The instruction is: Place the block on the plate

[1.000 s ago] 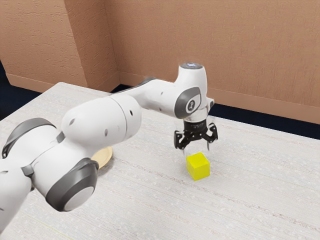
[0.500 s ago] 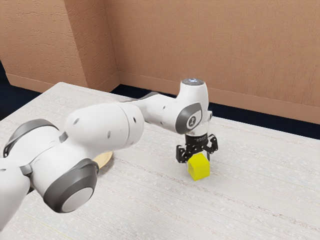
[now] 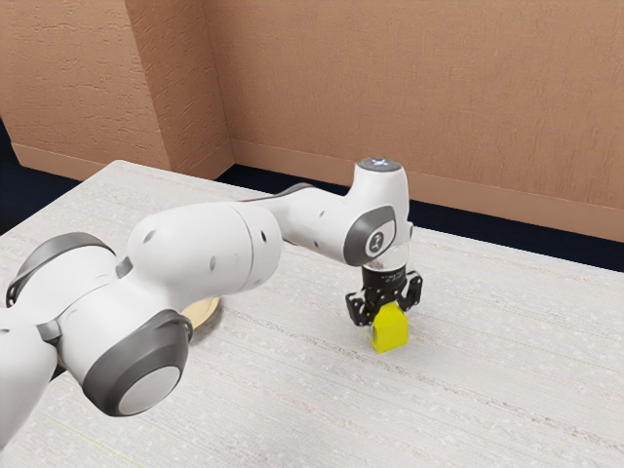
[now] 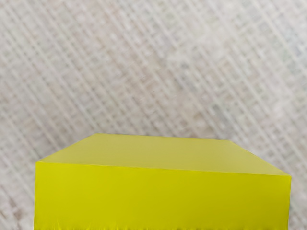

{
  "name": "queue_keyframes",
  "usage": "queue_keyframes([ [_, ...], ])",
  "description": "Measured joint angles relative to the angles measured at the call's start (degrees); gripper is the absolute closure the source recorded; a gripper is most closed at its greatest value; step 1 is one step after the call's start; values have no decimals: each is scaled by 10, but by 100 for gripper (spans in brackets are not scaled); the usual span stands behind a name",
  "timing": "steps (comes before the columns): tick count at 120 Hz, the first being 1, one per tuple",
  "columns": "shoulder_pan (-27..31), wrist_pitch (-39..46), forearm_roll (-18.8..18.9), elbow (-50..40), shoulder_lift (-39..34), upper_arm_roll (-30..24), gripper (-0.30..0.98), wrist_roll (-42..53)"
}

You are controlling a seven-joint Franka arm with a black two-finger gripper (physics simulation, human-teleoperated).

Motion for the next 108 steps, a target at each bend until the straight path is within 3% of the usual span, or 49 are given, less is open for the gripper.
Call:
queue_keyframes([
  [32, 5, -7, 1, -9, -29, 0, 30, -10],
  [52, 26, -9, 17, -116, -131, 0, 31, -15],
  [64, 65, -8, 42, -185, -189, -12, 31, -18],
  [89, 205, 26, 123, -342, -316, -87, 31, -22],
  [108, 279, 51, 163, -409, -361, -108, 31, -26],
])
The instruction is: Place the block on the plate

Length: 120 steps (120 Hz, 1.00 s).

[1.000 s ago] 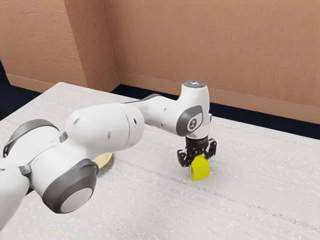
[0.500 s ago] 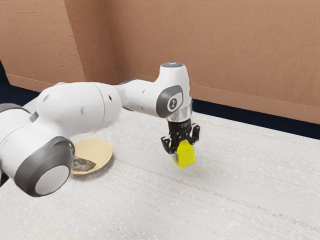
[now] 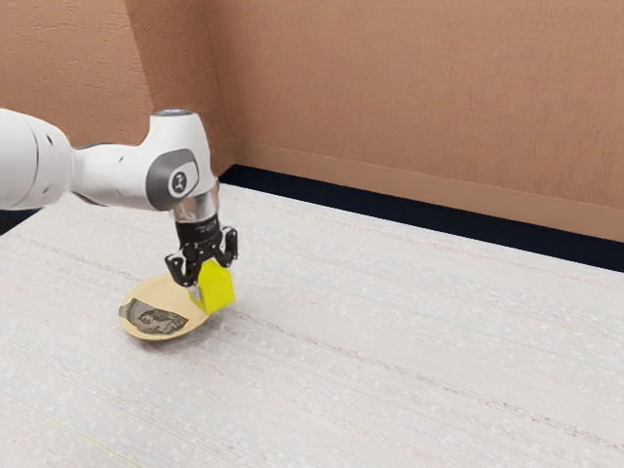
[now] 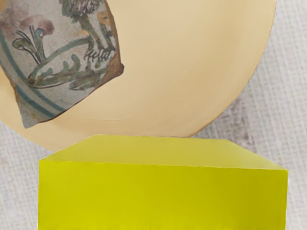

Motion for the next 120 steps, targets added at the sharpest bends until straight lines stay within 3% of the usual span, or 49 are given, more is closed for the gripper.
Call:
queue_keyframes([
  [25, 68, 47, 38, -28, 0, -11, 31, -3],
  [56, 100, 86, 50, -66, 2, -31, 31, -7],
  [79, 110, 98, 51, -68, -1, -35, 14, -7],
  [104, 118, 94, 60, -108, -86, -58, 5, -6],
  [120, 125, 80, 85, -140, -143, -95, 3, 9],
])
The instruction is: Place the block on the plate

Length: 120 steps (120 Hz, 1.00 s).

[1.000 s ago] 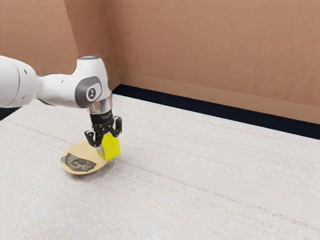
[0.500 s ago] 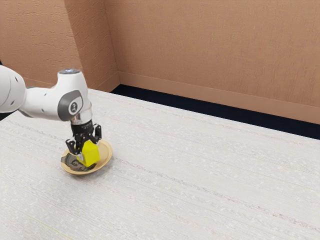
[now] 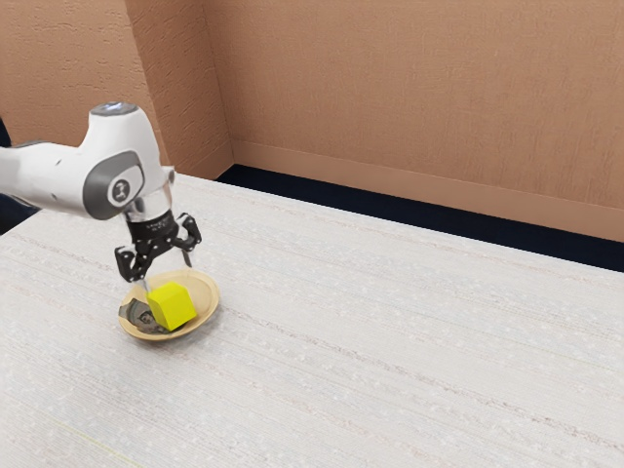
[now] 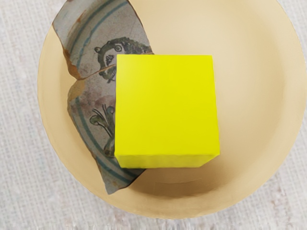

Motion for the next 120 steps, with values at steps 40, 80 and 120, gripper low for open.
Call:
queue_keyframes([
  [40, -29, -70, -16, 119, 25, -7, 1, 242],
  [80, -85, -205, -36, 278, 42, 72, 0, 498],
  [120, -86, -295, -20, 355, 40, 67, 0, 657],
])
